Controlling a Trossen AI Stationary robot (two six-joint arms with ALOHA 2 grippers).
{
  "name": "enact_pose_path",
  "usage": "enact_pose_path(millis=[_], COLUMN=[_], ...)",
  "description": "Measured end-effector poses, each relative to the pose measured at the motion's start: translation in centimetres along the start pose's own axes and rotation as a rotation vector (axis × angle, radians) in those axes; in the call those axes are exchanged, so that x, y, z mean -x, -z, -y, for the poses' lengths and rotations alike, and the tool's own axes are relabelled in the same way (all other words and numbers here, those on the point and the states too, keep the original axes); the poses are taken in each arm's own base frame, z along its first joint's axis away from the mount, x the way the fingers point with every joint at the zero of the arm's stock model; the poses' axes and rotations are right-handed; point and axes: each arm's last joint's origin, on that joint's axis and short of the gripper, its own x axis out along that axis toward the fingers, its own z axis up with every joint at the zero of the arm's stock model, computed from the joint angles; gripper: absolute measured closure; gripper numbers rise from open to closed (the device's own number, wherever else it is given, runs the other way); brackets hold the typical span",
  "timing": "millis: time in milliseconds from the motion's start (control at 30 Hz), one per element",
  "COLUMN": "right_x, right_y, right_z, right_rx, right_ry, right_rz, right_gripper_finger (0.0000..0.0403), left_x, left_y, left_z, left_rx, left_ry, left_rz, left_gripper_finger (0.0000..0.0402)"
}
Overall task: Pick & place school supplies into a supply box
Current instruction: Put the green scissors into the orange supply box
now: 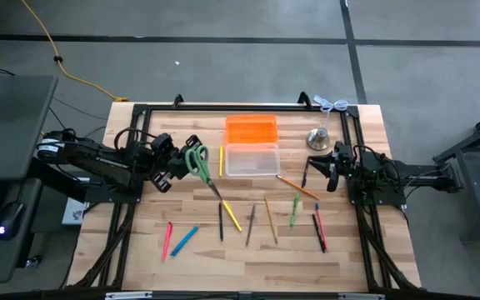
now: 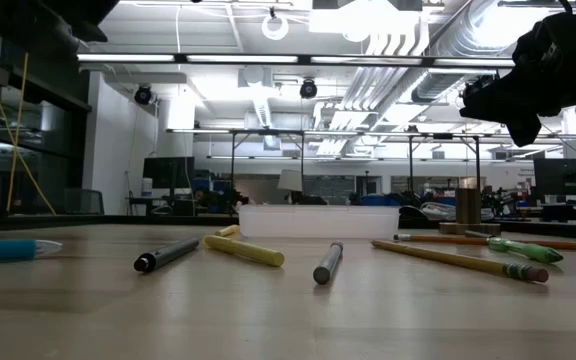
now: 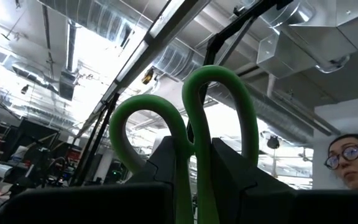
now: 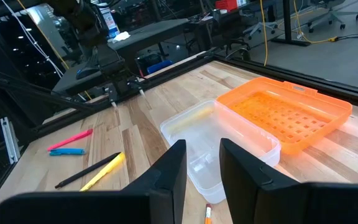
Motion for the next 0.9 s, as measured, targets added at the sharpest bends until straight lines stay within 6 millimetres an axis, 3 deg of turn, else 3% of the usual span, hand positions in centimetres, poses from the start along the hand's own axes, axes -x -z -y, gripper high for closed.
enact_pose_path(millis=[900], right_x=[0.0], right_y=[0.0], right_z=[0.0], right_rx=[0.000], right_ry=[0.001], right_rz=[0.001], right_gripper_finger=[0.0329], left_x=[0.9], left_y=[1.0], left_z=[-2.7], left_rx=[0.245], left_ry=[-0.703], left_rz=[0.258], left_gripper_finger=[0.0314])
